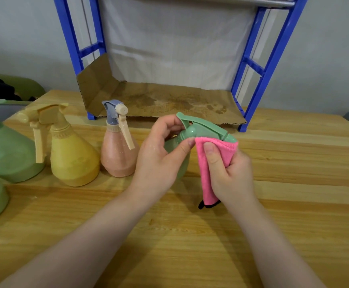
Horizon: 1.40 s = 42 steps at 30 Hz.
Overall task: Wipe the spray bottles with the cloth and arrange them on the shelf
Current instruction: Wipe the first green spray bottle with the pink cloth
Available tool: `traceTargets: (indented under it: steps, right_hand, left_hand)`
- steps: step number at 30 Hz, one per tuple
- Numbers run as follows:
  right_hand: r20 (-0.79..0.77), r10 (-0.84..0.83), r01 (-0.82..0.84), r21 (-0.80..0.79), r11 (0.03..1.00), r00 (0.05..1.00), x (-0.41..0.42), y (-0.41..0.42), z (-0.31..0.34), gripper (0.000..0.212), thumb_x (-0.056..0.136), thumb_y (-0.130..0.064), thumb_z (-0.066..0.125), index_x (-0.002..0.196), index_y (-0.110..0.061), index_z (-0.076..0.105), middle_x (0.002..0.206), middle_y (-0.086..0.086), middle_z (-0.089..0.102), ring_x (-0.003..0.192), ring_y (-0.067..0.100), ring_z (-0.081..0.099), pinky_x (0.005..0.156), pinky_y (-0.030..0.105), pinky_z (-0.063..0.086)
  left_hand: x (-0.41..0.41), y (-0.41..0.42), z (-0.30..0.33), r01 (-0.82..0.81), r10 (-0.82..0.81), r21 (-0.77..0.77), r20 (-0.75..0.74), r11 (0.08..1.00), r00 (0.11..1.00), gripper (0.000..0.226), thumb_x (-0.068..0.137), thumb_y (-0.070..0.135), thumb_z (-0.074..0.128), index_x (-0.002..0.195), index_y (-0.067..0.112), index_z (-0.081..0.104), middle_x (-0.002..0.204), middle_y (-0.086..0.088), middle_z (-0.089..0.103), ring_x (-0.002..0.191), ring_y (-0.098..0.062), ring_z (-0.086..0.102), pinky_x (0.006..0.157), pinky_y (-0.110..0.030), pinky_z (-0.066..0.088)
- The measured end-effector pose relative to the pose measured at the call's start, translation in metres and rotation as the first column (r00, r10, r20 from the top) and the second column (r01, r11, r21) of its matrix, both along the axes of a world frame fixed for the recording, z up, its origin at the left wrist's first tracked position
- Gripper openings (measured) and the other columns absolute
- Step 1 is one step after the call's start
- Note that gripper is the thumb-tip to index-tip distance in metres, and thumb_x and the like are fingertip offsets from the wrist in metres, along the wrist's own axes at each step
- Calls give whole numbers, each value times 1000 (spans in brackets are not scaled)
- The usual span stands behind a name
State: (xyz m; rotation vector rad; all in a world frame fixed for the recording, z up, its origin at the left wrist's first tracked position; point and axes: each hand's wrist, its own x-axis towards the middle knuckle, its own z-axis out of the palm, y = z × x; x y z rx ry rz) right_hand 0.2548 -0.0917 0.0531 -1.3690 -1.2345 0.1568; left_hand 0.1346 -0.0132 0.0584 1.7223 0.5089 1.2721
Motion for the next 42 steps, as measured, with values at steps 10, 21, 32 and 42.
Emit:
traceTargets:
  steps: [10, 21, 32, 42]
  right_hand:
    - [-681, 638, -854, 36, 519, 359, 6, -13, 19, 56, 78, -62, 67, 59, -13, 49, 46, -2, 45, 35, 9, 37, 39, 17, 32]
    - [331, -72, 141, -190, 972, 941, 7, 1, 3, 51, 90, -66, 42, 66, -24, 58, 52, -11, 51, 49, 9, 52, 48, 22, 38]
    - [510, -433, 518, -30, 855, 743, 14, 7, -6, 42, 89, -43, 46, 94, -4, 61, 72, 15, 65, 63, 38, 63, 57, 31, 33]
    - [624, -348, 383, 83, 920, 700, 45, -2, -3, 37, 82, -38, 48, 70, -4, 57, 56, 11, 57, 47, 30, 54, 55, 26, 32]
  left_hand:
    - [2, 0, 2, 334, -308, -205, 152, 920, 939, 33, 86, 16, 68, 116, 6, 57, 113, -22, 63, 107, -24, 61, 97, -35, 50]
    - [1, 1, 3, -11, 12, -22, 42, 1000, 999, 34, 86, 8, 72, 114, 20, 58, 111, 2, 68, 109, -14, 64, 98, -33, 50]
    - [6, -9, 3, 36, -30, -56, 102, 998, 994, 35, 81, 7, 76, 103, 25, 56, 100, 2, 68, 99, -16, 65, 91, -29, 51]
    - [-9, -4, 14, 311, -288, 90, -204, 946, 936, 25, 86, 25, 70, 109, 24, 61, 102, 13, 64, 95, -7, 60, 86, -22, 46]
